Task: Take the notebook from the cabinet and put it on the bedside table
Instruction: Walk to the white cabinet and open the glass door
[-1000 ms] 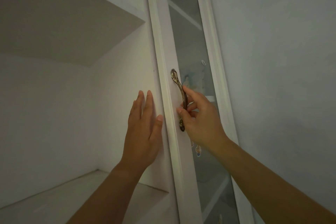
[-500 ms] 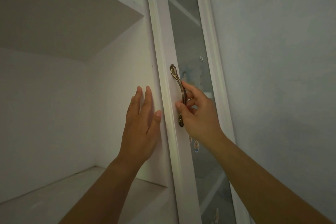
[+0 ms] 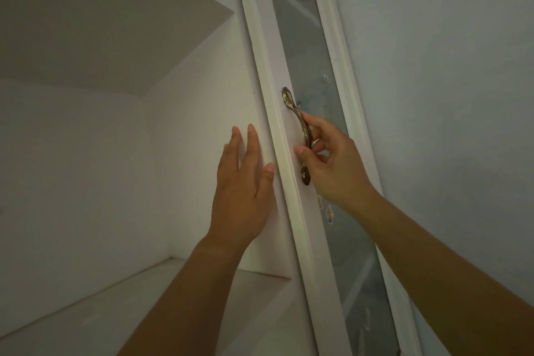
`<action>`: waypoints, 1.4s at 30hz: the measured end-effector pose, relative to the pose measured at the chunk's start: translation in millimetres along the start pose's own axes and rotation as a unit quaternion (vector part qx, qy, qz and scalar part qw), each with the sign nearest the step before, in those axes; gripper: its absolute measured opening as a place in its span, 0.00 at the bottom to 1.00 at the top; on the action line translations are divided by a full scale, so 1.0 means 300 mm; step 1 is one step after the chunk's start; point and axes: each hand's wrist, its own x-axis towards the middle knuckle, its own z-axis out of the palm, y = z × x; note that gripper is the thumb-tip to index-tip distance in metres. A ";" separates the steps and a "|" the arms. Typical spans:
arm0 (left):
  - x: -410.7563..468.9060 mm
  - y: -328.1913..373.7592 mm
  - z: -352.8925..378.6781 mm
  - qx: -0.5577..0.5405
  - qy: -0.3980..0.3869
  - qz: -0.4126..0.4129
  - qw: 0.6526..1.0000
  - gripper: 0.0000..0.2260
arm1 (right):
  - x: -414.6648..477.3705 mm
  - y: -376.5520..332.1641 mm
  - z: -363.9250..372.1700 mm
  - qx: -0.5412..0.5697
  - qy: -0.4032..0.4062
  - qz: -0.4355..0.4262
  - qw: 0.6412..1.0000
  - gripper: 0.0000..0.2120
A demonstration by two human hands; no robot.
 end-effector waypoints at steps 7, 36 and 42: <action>0.002 -0.010 -0.012 -0.013 -0.008 0.018 1.000 0.26 | 0.007 -0.004 -0.022 0.003 0.001 0.002 1.000 0.22; -0.001 -0.016 -0.015 -0.032 -0.018 0.015 0.999 0.26 | 0.009 0.000 -0.021 0.037 0.006 -0.003 0.999 0.22; -0.005 -0.002 -0.018 -0.035 -0.022 0.011 0.999 0.26 | 0.005 -0.008 -0.122 0.025 0.011 -0.020 0.999 0.21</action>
